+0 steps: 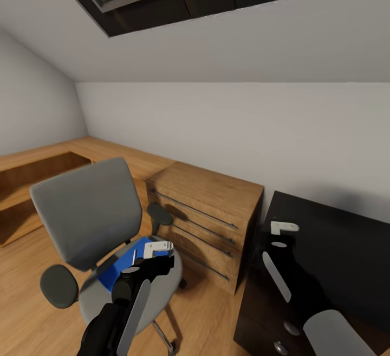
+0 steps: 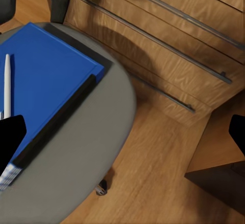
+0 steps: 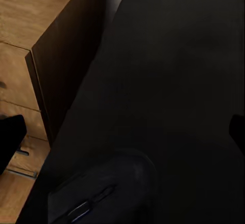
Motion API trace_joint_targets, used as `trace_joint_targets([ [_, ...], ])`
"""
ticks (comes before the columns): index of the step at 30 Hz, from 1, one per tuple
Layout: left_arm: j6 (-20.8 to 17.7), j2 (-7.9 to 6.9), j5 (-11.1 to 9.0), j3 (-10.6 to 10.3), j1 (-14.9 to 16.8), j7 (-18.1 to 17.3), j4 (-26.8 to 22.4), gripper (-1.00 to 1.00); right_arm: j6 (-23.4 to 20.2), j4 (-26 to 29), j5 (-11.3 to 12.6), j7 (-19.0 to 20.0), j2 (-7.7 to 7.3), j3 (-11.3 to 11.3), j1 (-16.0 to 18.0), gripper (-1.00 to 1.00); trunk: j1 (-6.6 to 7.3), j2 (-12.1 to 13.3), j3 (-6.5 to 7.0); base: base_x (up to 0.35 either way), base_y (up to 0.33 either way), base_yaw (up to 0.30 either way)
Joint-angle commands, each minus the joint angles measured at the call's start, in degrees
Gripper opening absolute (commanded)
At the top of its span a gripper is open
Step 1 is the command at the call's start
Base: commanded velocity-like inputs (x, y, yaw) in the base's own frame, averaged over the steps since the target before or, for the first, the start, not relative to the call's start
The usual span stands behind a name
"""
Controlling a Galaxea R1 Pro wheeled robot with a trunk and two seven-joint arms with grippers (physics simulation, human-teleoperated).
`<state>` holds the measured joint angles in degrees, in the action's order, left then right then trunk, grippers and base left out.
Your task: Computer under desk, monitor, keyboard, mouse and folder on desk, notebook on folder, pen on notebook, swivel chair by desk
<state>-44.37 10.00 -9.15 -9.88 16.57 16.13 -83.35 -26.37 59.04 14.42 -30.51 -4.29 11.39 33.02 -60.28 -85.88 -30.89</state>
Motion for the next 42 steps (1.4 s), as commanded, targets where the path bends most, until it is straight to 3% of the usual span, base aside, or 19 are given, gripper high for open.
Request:
trace_joint_targets([
  [1, -0.19, 0.00, -0.61, -0.05, 0.04, 0.53, -0.06, 1.00, -0.27, 2.28, 0.54, -1.20, -0.09, 0.24, -0.19, 1.00, 0.23, 0.38, 0.12, 0.000, 0.000, 0.000],
  [4, -0.19, 0.00, -0.61, -0.05, 0.04, 0.51, -0.06, 1.00, -2.00, 11.01, 0.78, -4.14, -0.06, 0.26, -3.25, 1.00, 0.67, 1.18, 0.48, 0.000, 0.000, 0.000],
  [8, -0.19, 0.00, -0.61, -0.05, 0.04, 0.48, -0.06, 1.00, -3.91, 17.64, 1.07, -5.15, 0.03, 0.30, -5.76, 1.00, 0.67, 1.18, 0.48, 0.000, 0.000, 0.000],
  [14, -0.17, 0.00, -0.61, -0.02, 0.04, 0.48, -0.06, 1.00, -4.04, 19.35, 1.15, -5.33, 0.36, 0.38, -6.34, 1.00, 0.67, 1.18, 0.48, 0.000, 0.000, 0.000],
  [17, -0.11, 0.00, -0.61, 0.01, 0.04, 0.48, -0.06, 1.00, -3.96, 20.98, 1.11, -5.50, 2.56, 0.23, -6.38, 1.00, 0.67, 1.18, 0.48, 0.000, 0.000, 0.000],
  [21, -0.10, 0.00, -0.61, 0.03, 0.04, 0.48, -0.06, 1.00, -3.89, 21.40, 1.09, -6.44, 4.02, 0.16, -6.39, 1.00, 0.67, 1.18, 0.48, 0.000, 0.000, 0.000],
  [22, 3.81, 0.00, -0.61, -0.03, -0.12, 0.35, -0.02, 1.00, -3.70, 21.44, 1.09, -7.93, 4.71, -0.04, -6.39, 1.00, 0.67, 1.18, 0.48, 0.000, 0.000, 0.000],
  [25, 6.59, 0.00, -0.61, -0.04, -0.93, 0.23, 0.02, 1.00, -3.59, 21.18, 1.13, -7.98, 4.73, -0.05, -6.39, 1.00, 0.67, 1.18, 0.48, -0.072, 0.000, 0.000],
  [42, 6.93, 0.00, -0.61, -0.05, -1.10, 0.22, 0.03, 1.00, -3.36, 21.03, 1.05, -7.98, 4.65, -0.05, -6.39, 1.00, 0.67, 1.18, 0.47, -0.314, 0.000, -0.105],
])
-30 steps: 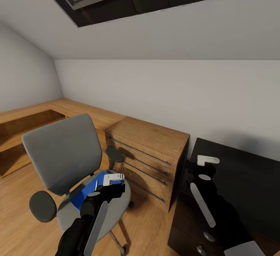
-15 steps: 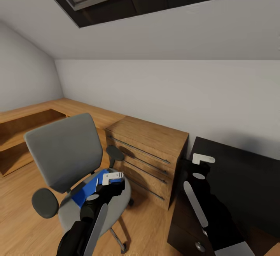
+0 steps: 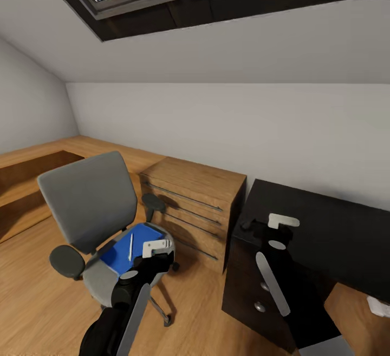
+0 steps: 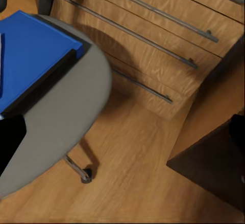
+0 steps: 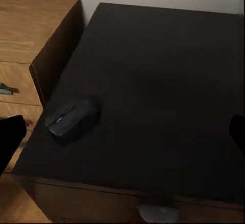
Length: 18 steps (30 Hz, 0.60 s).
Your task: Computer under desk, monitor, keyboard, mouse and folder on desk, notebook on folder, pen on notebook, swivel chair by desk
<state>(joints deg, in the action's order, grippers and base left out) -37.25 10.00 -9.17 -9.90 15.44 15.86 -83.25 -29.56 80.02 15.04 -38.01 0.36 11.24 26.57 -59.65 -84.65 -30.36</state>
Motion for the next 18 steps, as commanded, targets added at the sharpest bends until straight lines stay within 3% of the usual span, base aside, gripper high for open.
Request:
trace_joint_targets([
  [1, -0.20, 0.00, -0.59, -0.03, 0.03, 0.49, -0.07, 1.00, -0.16, 0.05, 0.43, -0.48, -0.01, 0.10, 0.06, 1.00, 0.04, -0.04, -0.08, -0.336, 0.000, -0.126],
  [18, -0.20, 0.00, -0.59, -0.03, 0.03, 0.49, -0.07, 1.00, -0.16, 0.03, 0.43, -0.41, 0.10, 0.19, 0.06, 1.00, 0.04, -0.04, -0.95, -0.334, 0.030, -0.026],
])
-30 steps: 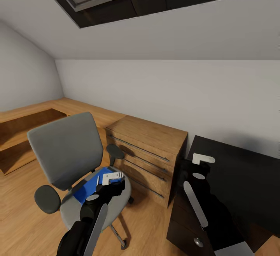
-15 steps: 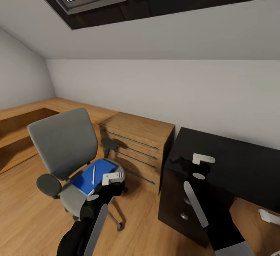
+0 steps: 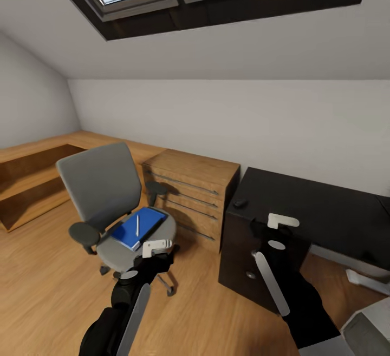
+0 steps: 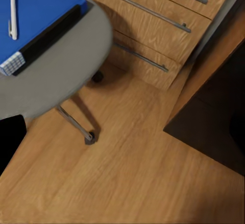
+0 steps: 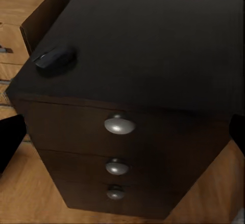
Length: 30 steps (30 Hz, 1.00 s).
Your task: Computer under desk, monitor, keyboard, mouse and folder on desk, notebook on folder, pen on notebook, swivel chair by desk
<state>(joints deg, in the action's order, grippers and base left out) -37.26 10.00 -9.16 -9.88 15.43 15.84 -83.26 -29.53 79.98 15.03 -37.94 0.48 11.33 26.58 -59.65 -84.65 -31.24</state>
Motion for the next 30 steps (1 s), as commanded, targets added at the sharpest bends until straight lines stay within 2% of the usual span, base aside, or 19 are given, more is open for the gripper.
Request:
trace_joint_targets([
  [1, -0.18, 0.00, -0.60, -0.05, 0.04, 0.50, -0.06, 1.00, -0.19, 0.04, 0.43, -0.48, -0.02, 0.09, 0.06, 1.00, 0.04, -0.04, -0.14, -0.306, 0.160, 0.000],
  [11, -0.18, 0.00, -0.60, -0.05, 0.04, 0.50, -0.06, 1.00, -0.10, -0.58, 0.52, -0.48, 0.05, 0.13, 0.06, 1.00, 0.04, -0.04, -0.86, -0.251, 0.185, -0.068],
  [30, -0.18, 0.00, -0.60, -0.05, 0.04, 0.50, -0.06, 1.00, 0.95, -0.78, 0.61, -0.48, 0.08, 0.19, 0.06, 1.00, 0.04, -0.04, -0.43, -0.025, 0.017, -0.284],
])
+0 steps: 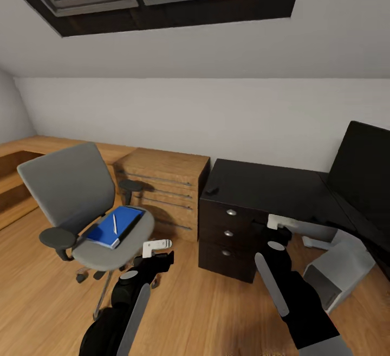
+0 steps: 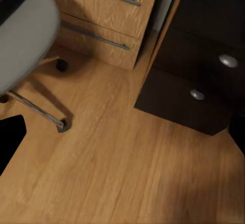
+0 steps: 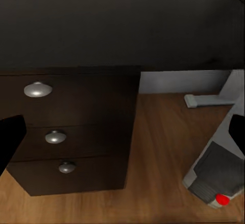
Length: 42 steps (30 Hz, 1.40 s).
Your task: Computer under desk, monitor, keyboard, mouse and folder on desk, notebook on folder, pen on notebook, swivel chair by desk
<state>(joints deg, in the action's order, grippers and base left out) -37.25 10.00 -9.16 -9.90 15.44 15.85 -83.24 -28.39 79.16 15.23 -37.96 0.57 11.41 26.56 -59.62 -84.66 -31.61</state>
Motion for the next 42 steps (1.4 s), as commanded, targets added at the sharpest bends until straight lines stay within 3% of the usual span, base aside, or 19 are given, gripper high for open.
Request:
trace_joint_targets([
  [1, -0.20, 0.00, -0.60, -0.03, 0.03, 0.50, -0.08, 1.00, -0.18, -0.27, 0.43, -0.46, 0.01, 0.14, 0.07, 1.00, 0.00, -0.04, -0.03, -0.065, 0.113, -0.294],
  [19, -0.20, 0.00, -0.60, -0.03, 0.03, 0.50, -0.08, 1.00, 1.27, -1.72, 0.42, -0.43, 0.05, 0.21, 0.07, 1.00, 0.00, -0.04, 0.25, -0.234, 0.114, -0.290],
  [33, -0.20, 0.00, -0.60, -0.03, 0.03, 0.50, -0.08, 1.00, 1.34, -1.69, 0.42, -0.48, -0.03, 0.14, 0.07, 1.00, 0.00, -0.04, 0.25, -0.335, -0.003, -0.030],
  [42, -0.20, 0.00, -0.49, -0.02, 0.03, 0.50, -0.08, 1.00, 1.41, -1.71, 0.42, -0.45, -0.04, 0.08, 0.07, 1.00, 0.00, -0.04, 0.36, -0.305, -0.165, -0.132],
])
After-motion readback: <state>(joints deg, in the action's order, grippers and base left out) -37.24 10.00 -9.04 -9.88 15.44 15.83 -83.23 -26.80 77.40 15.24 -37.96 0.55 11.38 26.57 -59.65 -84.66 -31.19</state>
